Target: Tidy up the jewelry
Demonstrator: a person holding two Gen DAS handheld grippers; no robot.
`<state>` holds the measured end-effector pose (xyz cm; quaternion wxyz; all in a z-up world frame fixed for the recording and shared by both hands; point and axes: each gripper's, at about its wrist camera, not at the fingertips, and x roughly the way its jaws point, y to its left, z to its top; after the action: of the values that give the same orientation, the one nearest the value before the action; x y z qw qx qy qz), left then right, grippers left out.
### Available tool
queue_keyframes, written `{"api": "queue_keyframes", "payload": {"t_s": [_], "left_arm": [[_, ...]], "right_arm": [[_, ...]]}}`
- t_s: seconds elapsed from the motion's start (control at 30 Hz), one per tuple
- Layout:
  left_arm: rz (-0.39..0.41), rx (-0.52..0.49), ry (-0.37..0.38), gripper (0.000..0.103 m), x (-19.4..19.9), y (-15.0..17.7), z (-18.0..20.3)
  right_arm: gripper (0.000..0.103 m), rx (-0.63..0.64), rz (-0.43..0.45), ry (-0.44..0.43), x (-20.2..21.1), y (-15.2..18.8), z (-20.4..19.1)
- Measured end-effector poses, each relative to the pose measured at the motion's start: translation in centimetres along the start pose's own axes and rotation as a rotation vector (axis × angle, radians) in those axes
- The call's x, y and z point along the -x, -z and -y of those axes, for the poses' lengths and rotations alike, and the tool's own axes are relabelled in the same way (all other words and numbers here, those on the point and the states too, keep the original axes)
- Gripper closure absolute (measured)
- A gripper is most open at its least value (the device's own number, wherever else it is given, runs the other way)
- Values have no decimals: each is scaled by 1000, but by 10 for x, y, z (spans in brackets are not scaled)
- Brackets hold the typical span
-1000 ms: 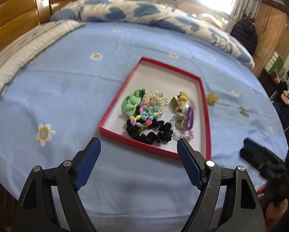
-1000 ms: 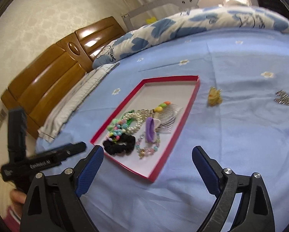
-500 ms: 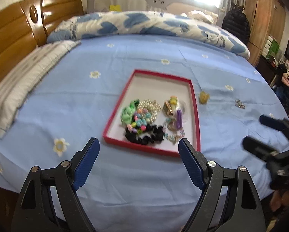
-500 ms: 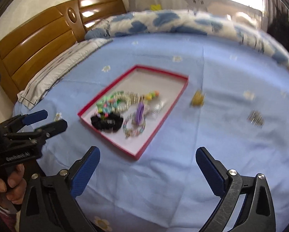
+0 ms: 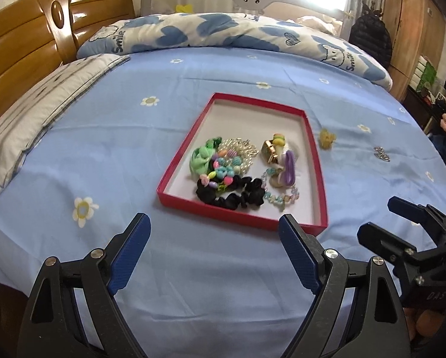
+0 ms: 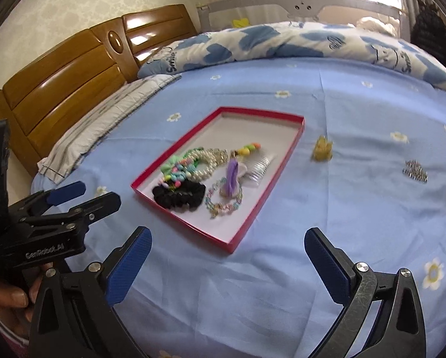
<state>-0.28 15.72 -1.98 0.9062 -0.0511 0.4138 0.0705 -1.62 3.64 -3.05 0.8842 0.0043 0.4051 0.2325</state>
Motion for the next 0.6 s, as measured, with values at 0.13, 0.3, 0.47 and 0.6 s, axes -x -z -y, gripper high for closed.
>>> {"api": "queue_keyframes", "payload": {"t_s": [0.13,0.3,0.47,0.6], "left_arm": [[10,-1,-31,15,-3,6,-1],[21,9,-53,15,-6,7,-4],[41,-7,-65,15,3,4,-1],[58,-21,-70,15,14,-2,3]], "right_arm": [[0,-13,6,1,-8,4,7],[0,-27,22,-9,-14,3,13],[0,-39,29,-15,-11,2,14],[0,-29,54,-20,3,-3,7]]}}
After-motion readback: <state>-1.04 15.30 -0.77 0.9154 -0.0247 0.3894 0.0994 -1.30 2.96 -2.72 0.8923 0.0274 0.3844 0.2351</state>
